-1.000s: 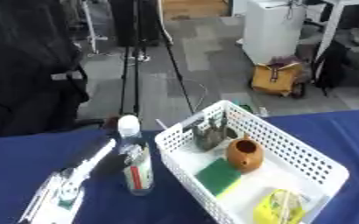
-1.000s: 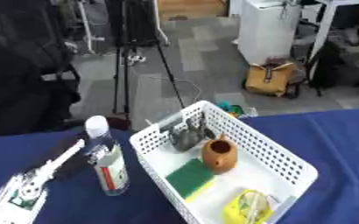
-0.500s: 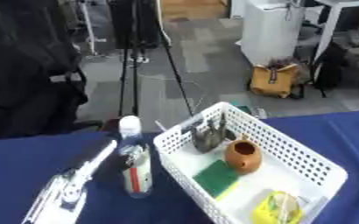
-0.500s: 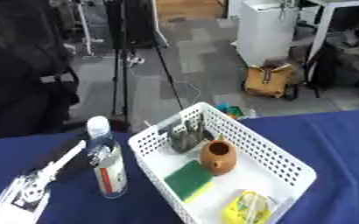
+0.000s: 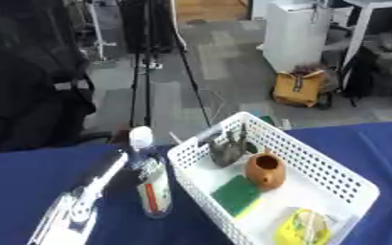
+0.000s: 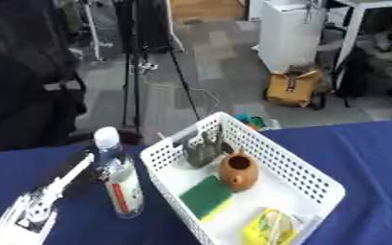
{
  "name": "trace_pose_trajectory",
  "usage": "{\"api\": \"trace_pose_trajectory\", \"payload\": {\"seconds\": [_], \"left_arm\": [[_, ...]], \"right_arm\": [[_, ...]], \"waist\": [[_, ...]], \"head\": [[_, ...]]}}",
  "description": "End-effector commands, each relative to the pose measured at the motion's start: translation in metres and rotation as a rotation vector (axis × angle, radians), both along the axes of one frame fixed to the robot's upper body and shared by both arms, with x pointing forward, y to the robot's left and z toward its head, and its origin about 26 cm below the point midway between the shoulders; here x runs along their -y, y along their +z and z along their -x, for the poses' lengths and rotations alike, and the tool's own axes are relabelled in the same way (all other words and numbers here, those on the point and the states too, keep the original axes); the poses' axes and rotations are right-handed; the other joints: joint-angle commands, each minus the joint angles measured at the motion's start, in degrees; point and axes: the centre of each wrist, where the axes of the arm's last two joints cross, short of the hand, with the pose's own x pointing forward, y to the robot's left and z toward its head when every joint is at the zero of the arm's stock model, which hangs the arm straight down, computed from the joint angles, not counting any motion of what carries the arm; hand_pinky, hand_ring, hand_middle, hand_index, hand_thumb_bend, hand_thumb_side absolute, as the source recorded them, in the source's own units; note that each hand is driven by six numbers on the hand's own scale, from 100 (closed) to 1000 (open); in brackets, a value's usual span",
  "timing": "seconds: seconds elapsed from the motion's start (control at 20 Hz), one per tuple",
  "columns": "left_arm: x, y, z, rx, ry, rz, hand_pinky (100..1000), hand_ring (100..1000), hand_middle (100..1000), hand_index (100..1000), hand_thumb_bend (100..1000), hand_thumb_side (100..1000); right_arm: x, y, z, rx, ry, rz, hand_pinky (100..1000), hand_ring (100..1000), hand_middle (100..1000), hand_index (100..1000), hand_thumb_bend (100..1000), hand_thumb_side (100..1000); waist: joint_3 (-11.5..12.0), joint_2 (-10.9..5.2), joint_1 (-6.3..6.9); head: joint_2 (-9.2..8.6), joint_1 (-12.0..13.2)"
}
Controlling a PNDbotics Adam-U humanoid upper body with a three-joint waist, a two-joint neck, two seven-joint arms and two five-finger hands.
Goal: Pick up objects on the table and place them in the box.
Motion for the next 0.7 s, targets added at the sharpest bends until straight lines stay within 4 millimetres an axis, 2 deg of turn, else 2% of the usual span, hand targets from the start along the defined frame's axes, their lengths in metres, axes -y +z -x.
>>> {"api": "trace_pose_trajectory", "payload": {"seconds": [0.05,0.45,0.7], "left_arm": [[-0.001,0.012,0.005,0.061,-0.001,0.026,1000,1000,935,833,100,1000],[-0.001,0.018,0.01,0.118,0.033,0.017,1000,1000,934,819,100,1000],[-0.003,0.031,0.016,0.162,0.062,-0.024,1000,1000,942,823,100,1000]], "right_arm": [[0.0,0.006,0.002,0.023,0.004,0.002,641,516,592,696,100,812],[0.0,0.006,0.002,0.023,0.003,0.0,642,516,592,697,100,812],[0.0,0.006,0.002,0.019,0.002,0.002,643,516,592,697,100,812]], "waist": [[0.1,-1.31,-0.27],[0.1,-1.35,-0.34],[0.2,-1.46,-0.25]], "head": [[-0.75,-0.1],[-0.85,-0.2],[-0.62,-0.4]]}}
